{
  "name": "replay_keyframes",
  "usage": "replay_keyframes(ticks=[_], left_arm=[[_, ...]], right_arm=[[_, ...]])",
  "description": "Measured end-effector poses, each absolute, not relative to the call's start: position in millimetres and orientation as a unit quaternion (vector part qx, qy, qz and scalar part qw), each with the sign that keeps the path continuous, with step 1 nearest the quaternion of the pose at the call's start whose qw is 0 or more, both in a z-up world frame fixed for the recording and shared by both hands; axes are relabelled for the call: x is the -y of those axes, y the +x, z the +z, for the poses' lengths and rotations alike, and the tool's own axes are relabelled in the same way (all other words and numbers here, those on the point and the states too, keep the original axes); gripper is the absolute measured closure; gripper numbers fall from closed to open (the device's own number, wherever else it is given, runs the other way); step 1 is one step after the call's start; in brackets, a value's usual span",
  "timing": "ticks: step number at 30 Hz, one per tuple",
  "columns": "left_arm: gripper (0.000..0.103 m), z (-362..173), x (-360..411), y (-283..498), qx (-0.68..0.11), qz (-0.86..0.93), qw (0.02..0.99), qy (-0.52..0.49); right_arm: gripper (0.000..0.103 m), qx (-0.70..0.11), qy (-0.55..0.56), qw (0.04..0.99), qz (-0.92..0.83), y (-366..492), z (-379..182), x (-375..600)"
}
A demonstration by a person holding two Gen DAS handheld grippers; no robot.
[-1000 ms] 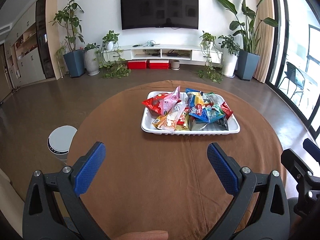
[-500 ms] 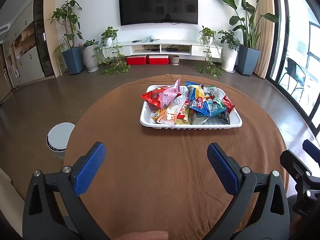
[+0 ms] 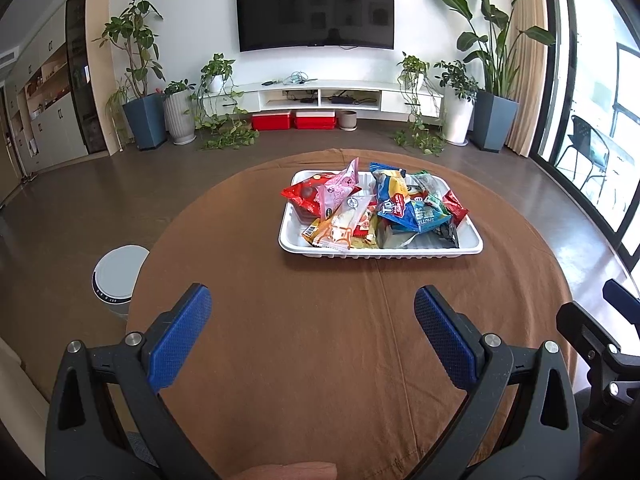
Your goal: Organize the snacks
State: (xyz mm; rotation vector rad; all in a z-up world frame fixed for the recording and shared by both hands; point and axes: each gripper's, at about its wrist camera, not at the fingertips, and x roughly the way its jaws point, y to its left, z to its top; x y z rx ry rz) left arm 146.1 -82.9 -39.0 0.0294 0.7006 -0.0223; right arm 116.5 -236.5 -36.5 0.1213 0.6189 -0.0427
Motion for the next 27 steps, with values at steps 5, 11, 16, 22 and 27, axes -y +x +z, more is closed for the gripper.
replay_keyframes(ticks=[5,11,16,22,27], left_arm=[[0.000,-40.9,83.7,147.2,-0.343,-0.012,0.939,0.014],[0.000,-42.4,84.7,147.1,-0.344,-0.014,0.939,0.013],[0.000,-44.9,86.1,148.0,-0.345,-0.019,0.938,0.012],[0.000,-45.6,87.0,148.4,-0.345,-0.018,0.938,0.012],[0.000,-46.5,88.2,148.9,-0.345,-0.018,0.938,0.012]], right_arm=[[0.000,-0.307,0.059,0.950,-0.019,117.3,-39.0,234.7],[0.000,-0.307,0.059,0.950,-0.019,118.1,-39.4,233.4],[0.000,-0.308,0.058,0.949,-0.019,118.2,-39.1,233.5],[0.000,-0.309,0.058,0.949,-0.019,118.0,-39.9,233.0],[0.000,-0.309,0.058,0.949,-0.019,118.0,-39.2,233.0]])
